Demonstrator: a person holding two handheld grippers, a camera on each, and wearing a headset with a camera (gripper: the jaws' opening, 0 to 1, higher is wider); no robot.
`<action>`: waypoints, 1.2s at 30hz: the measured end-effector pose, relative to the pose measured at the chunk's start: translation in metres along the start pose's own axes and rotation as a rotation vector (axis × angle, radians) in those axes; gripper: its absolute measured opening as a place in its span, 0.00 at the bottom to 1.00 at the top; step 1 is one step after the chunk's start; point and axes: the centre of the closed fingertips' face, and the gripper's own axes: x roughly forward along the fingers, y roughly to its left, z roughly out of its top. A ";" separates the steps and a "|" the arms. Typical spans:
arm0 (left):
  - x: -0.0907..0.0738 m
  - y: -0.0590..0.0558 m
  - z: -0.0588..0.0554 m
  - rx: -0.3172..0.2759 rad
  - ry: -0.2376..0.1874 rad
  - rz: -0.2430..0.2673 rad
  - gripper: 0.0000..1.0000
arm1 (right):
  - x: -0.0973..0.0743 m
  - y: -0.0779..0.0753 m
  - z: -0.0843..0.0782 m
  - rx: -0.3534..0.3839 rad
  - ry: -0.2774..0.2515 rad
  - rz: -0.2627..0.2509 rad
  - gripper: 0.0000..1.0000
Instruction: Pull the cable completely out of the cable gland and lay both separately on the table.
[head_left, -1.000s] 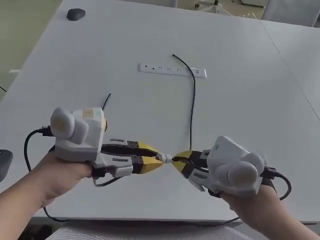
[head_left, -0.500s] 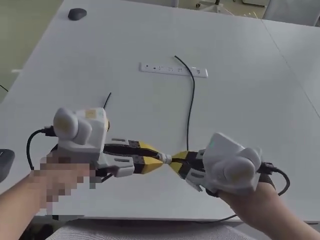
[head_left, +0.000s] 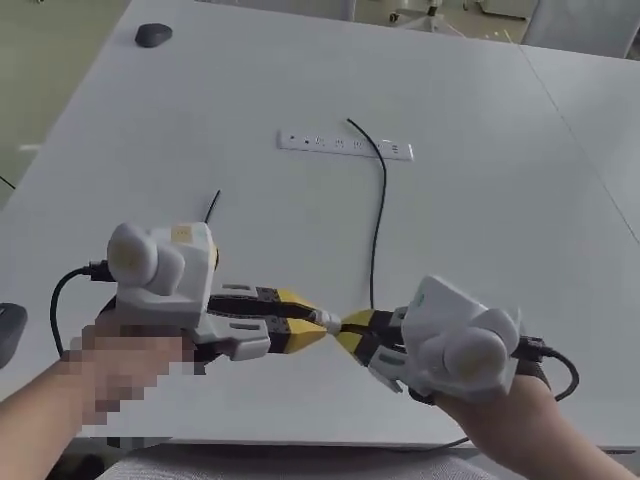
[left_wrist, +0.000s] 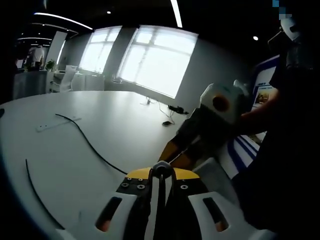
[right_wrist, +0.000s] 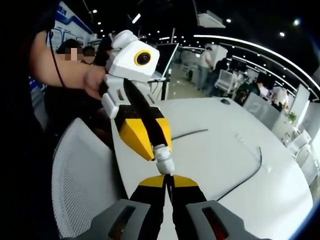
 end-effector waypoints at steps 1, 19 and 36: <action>0.000 0.000 0.000 -0.008 -0.003 -0.005 0.16 | -0.001 0.000 0.001 0.000 -0.001 -0.002 0.00; 0.002 0.005 -0.001 -0.108 0.005 -0.011 0.16 | 0.001 -0.006 0.001 -0.019 -0.004 -0.030 0.00; 0.003 0.012 0.000 -0.148 -0.006 0.002 0.16 | 0.003 -0.010 0.003 -0.082 0.001 -0.058 0.00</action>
